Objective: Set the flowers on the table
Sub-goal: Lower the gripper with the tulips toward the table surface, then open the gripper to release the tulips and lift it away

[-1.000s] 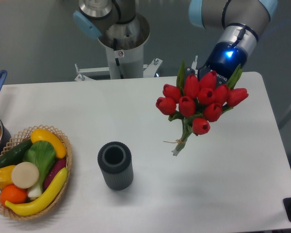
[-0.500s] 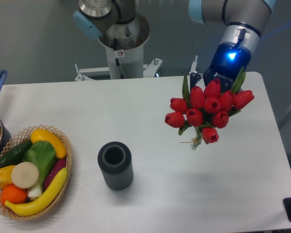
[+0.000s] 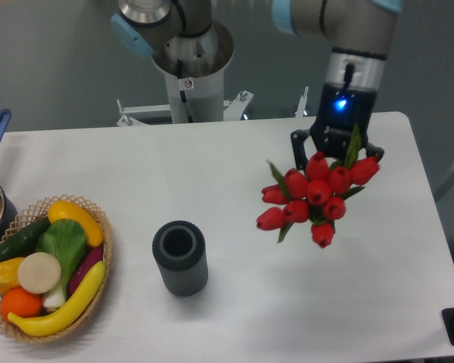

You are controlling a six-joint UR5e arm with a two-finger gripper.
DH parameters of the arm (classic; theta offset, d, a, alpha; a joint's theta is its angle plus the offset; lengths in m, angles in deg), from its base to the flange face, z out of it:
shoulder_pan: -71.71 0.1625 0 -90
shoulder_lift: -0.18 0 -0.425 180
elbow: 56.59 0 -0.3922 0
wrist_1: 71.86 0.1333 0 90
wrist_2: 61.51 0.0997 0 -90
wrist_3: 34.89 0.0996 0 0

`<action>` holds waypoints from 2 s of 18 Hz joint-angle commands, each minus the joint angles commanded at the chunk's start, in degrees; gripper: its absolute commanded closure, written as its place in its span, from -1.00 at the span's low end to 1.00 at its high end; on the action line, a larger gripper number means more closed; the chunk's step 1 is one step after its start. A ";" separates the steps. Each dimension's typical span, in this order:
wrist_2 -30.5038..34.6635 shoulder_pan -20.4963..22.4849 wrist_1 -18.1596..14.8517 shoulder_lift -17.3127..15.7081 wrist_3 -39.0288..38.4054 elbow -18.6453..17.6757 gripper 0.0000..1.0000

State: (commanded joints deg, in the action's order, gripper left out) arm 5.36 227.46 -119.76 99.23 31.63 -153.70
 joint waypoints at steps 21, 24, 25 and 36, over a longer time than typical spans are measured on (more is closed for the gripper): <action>31.31 -4.05 0.09 16.00 15.21 2.90 0.12; 30.70 -3.52 0.09 15.82 15.39 2.90 0.10; 30.26 -3.43 0.17 15.74 15.39 2.90 0.00; 14.89 4.55 0.26 13.54 16.00 6.68 -1.00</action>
State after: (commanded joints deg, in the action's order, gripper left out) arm 20.25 232.01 -119.50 112.77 47.64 -147.03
